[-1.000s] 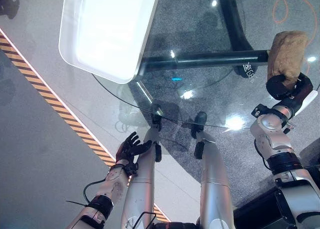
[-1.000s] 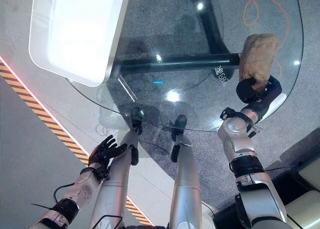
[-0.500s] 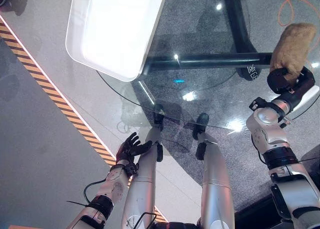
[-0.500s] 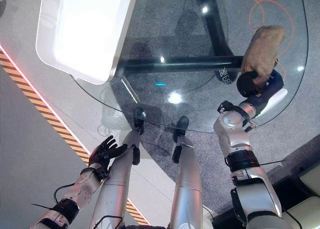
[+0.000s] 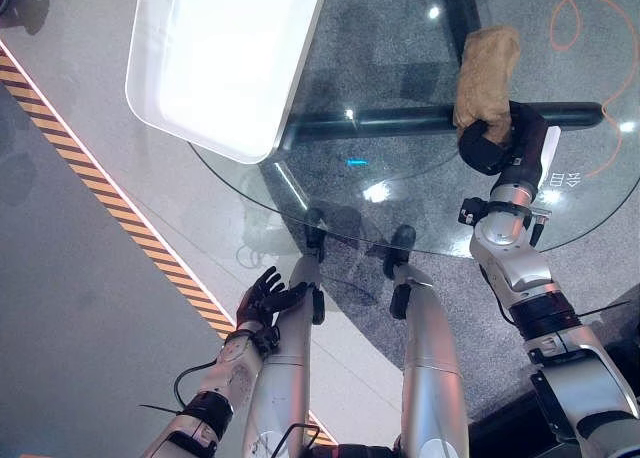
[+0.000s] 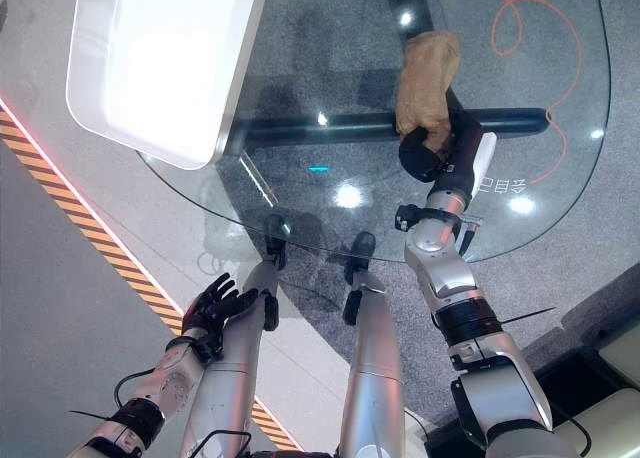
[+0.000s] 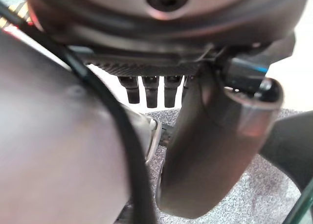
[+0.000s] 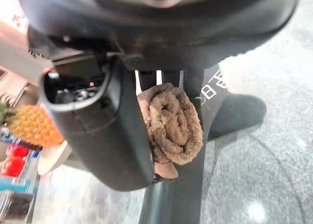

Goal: Wipe the table with a cloth and put it in the basket.

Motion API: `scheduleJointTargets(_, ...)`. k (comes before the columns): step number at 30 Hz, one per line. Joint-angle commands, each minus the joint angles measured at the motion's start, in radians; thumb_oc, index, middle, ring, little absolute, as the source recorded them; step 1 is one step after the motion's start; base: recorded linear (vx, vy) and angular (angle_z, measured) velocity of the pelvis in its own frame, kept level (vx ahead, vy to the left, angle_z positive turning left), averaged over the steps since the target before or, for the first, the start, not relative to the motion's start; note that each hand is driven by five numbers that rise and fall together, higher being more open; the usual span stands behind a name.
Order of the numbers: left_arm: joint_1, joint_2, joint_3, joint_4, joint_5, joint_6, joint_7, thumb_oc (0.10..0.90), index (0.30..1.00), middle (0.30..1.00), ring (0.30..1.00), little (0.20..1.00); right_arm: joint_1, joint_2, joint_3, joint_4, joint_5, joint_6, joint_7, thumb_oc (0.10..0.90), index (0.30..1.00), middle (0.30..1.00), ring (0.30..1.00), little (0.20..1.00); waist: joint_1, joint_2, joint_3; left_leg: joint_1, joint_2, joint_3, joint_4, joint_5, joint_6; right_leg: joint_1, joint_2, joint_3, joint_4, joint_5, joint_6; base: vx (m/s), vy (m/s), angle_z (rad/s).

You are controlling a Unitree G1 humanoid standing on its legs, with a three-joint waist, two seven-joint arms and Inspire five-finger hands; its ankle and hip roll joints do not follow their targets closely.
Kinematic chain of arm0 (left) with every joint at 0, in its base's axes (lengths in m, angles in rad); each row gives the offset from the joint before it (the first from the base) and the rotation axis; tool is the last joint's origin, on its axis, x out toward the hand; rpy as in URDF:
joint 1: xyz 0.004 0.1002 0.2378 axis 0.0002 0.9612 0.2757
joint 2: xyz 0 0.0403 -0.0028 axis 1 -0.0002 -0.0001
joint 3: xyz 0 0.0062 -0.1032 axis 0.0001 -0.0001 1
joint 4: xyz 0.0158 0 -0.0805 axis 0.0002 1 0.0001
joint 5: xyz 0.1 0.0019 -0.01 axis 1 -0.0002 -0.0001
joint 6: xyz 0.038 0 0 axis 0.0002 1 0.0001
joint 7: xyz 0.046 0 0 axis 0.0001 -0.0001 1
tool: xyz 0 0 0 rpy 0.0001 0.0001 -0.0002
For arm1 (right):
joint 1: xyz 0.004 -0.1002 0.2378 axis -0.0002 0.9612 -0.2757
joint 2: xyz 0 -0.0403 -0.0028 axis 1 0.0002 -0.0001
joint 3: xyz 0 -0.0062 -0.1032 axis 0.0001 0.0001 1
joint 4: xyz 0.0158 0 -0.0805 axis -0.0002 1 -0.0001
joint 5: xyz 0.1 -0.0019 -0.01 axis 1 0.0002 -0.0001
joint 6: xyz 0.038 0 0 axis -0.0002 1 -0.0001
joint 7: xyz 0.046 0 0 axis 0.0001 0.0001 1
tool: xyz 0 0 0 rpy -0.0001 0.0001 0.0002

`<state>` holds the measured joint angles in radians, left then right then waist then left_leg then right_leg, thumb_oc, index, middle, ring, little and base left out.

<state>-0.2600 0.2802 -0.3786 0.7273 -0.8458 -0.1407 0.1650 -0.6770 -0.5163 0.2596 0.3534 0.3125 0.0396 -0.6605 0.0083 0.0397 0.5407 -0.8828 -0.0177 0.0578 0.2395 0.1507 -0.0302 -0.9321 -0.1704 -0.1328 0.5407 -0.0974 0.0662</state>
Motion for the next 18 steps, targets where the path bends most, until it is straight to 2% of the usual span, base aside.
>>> scheduleJointTargets(1, 0.115, -0.030, -0.010, -0.010, 0.025, -0.025, -0.001, 0.800, 0.900, 0.900, 0.900, 0.900, 0.070, -0.001, 0.122, -0.162, -0.077, -0.028, 0.163, 0.100, 0.300, 0.300, 0.300, 0.200, 0.014, 0.037, -0.021, 0.021, -0.047, 0.052, 0.182, -0.229, 0.006, 0.038, 0.054, -0.044, -0.183, 0.117, 0.030, 0.00, 0.000, 0.00)
scheduleJointTargets(3, 0.117, -0.032, -0.008, -0.011, 0.030, -0.024, -0.003, 0.800, 0.900, 0.900, 0.900, 0.900, 0.074, 0.005, 0.148, -0.187, -0.113, -0.039, 0.227, 0.100, 0.300, 0.300, 0.300, 0.200, 0.015, 0.036, -0.021, 0.020, -0.049, 0.053, 0.181, -0.227, 0.006, 0.037, 0.053, -0.045, -0.184, 0.117, 0.030, 0.00, 0.018, 0.03)
scheduleJointTargets(4, 0.098, -0.031, -0.001, -0.012, 0.031, -0.023, -0.003, 0.800, 0.900, 0.900, 0.900, 0.900, 0.056, 0.002, 0.150, -0.194, -0.115, -0.041, 0.236, 0.100, 0.300, 0.300, 0.300, 0.200, 0.010, 0.034, -0.021, -0.015, -0.053, 0.059, 0.173, -0.194, 0.012, 0.007, 0.048, -0.051, -0.198, 0.149, 0.022, 0.00, 0.000, 0.00)
scheduleJointTargets(5, 0.121, -0.033, -0.008, -0.012, 0.034, -0.023, -0.005, 0.800, 0.900, 0.900, 0.900, 0.900, 0.075, 0.006, 0.169, -0.208, -0.123, -0.041, 0.269, 0.100, 0.300, 0.300, 0.300, 0.200, 0.016, 0.037, -0.021, 0.021, -0.049, 0.054, 0.182, -0.228, 0.006, 0.038, 0.052, -0.046, -0.182, 0.116, 0.030, 0.00, 0.000, 0.00)
scheduleJointTargets(7, 0.122, -0.031, -0.009, -0.011, 0.038, -0.024, -0.012, 0.800, 0.900, 0.900, 0.900, 0.900, 0.067, 0.000, 0.203, -0.237, -0.123, -0.051, 0.328, 0.100, 0.300, 0.300, 0.300, 0.200, 0.019, 0.038, -0.021, 0.021, -0.048, 0.056, 0.182, -0.226, 0.004, 0.038, 0.049, -0.048, -0.182, 0.115, 0.031, 0.00, 0.012, -0.01)
scheduleJointTargets(8, 0.101, -0.030, -0.002, -0.010, 0.038, -0.024, -0.014, 0.800, 0.900, 0.900, 0.900, 0.900, 0.043, -0.005, 0.212, -0.247, -0.122, -0.055, 0.357, 0.100, 0.300, 0.300, 0.300, 0.200, 0.015, 0.035, -0.021, -0.015, -0.052, 0.063, 0.173, -0.191, 0.009, 0.007, 0.043, -0.054, -0.196, 0.147, 0.023, 0.00, 0.000, 0.00)
scheduleJointTargets(9, 0.119, -0.028, -0.011, -0.009, 0.039, -0.025, -0.019, 0.800, 0.900, 0.900, 0.900, 0.900, 0.054, -0.005, 0.240, -0.268, -0.116, -0.061, 0.401, 0.100, 0.300, 0.300, 0.300, 0.200, 0.021, 0.037, -0.021, 0.021, -0.048, 0.057, 0.180, -0.223, 0.003, 0.040, 0.046, -0.051, -0.183, 0.116, 0.032, -0.01, 0.002, 0.05)
scheduleJointTargets(12, 0.114, -0.025, -0.017, -0.014, 0.036, -0.024, -0.019, 0.800, 0.900, 0.900, 0.900, 0.900, 0.041, -0.007, 0.271, -0.288, -0.107, -0.066, 0.448, 0.100, 0.300, 0.300, 0.300, 0.200, 0.024, 0.038, -0.021, 0.021, -0.048, 0.058, 0.179, -0.221, 0.002, 0.041, 0.045, -0.053, -0.183, 0.115, 0.033, 0.00, 0.003, 0.11)
scheduleJointTargets(13, 0.088, -0.023, -0.016, -0.017, 0.033, -0.022, -0.015, 0.800, 0.900, 0.900, 0.900, 0.900, 0.008, -0.009, 0.297, -0.306, -0.096, -0.064, 0.478, 0.100, 0.300, 0.300, 0.300, 0.200, 0.022, 0.036, -0.021, -0.011, -0.052, 0.064, 0.171, -0.188, 0.008, 0.012, 0.038, -0.061, -0.195, 0.145, 0.025, -0.06, 0.004, 0.10)
scheduleJointTargets(14, 0.085, -0.022, -0.018, -0.019, 0.031, -0.021, -0.013, 0.800, 0.900, 0.900, 0.900, 0.900, 0.000, -0.011, 0.311, -0.315, -0.086, -0.061, 0.491, 0.100, 0.300, 0.300, 0.300, 0.200, 0.024, 0.037, -0.021, -0.011, -0.052, 0.064, 0.172, -0.188, 0.008, 0.012, 0.038, -0.061, -0.195, 0.144, 0.025, 0.00, 0.004, 0.09)
scheduleJointTargets(15, 0.103, -0.022, -0.026, -0.019, 0.030, -0.020, -0.013, 0.800, 0.900, 0.900, 0.900, 0.900, 0.016, -0.008, 0.321, -0.317, -0.083, -0.061, 0.495, 0.100, 0.300, 0.300, 0.300, 0.200, 0.028, 0.039, -0.021, 0.023, -0.048, 0.059, 0.181, -0.220, 0.002, 0.042, 0.043, -0.056, -0.180, 0.113, 0.033, 0.00, 0.004, 0.05)
scheduleJointTargets(16, 0.081, -0.019, -0.022, -0.022, 0.028, -0.020, -0.010, 0.800, 0.900, 0.900, 0.900, 0.900, -0.007, -0.012, 0.327, -0.324, -0.080, -0.059, 0.501, 0.100, 0.300, 0.300, 0.300, 0.200, 0.024, 0.037, -0.021, -0.011, -0.052, 0.066, 0.173, -0.187, 0.007, 0.012, 0.037, -0.062, -0.194, 0.144, 0.025, 0.00, 0.006, 0.03)
scheduleJointTargets(18, 0.079, -0.013, -0.026, -0.031, 0.023, -0.022, -0.010, 0.800, 0.900, 0.900, 0.900, 0.900, -0.013, -0.017, 0.342, -0.334, -0.062, -0.056, 0.497, 0.100, 0.300, 0.300, 0.300, 0.200, 0.026, 0.038, -0.021, -0.008, -0.051, 0.066, 0.173, -0.186, 0.007, 0.015, 0.035, -0.064, -0.193, 0.144, 0.026, 0.00, 0.004, 0.08)
